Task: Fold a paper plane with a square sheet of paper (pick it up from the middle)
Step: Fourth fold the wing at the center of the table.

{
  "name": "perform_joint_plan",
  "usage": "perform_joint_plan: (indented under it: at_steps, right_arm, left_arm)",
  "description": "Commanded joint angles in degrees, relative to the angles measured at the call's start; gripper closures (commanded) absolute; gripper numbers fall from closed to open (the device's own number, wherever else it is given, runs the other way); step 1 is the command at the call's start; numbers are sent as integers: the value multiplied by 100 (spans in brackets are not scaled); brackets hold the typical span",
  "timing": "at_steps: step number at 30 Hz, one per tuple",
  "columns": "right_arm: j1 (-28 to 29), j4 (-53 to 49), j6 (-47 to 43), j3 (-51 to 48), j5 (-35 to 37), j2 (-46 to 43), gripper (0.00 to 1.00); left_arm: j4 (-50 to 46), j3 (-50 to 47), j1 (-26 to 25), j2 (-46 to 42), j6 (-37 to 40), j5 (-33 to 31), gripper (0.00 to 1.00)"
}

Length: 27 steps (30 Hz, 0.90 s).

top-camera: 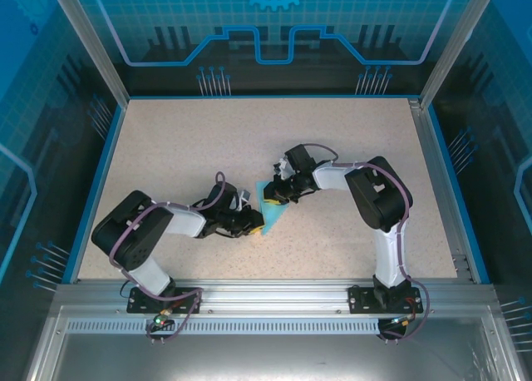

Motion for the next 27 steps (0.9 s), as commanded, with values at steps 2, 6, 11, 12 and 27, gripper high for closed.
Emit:
perform_joint_plan:
  at_steps: [2, 6, 11, 12, 27]
  right_arm:
    - [51, -481, -98, -29, 141, 218, 84]
    - [52, -456, -96, -46, 130, 237, 84]
    - [52, -457, -96, -55, 127, 239, 84]
    - [52, -462, -100, -62, 123, 245, 84]
    - [53, -426, -119, -195, 180, 289, 84]
  left_arm:
    - [-301, -37, -46, -172, 51, -31, 82]
    - [-270, -6, -48, -234, -5, -66, 80]
    - [-157, 7, -44, -235, -107, -51, 80]
    - [-148, 7, -47, -235, -122, -44, 80]
    - [-523, 56, -47, -193, 378, 432, 96]
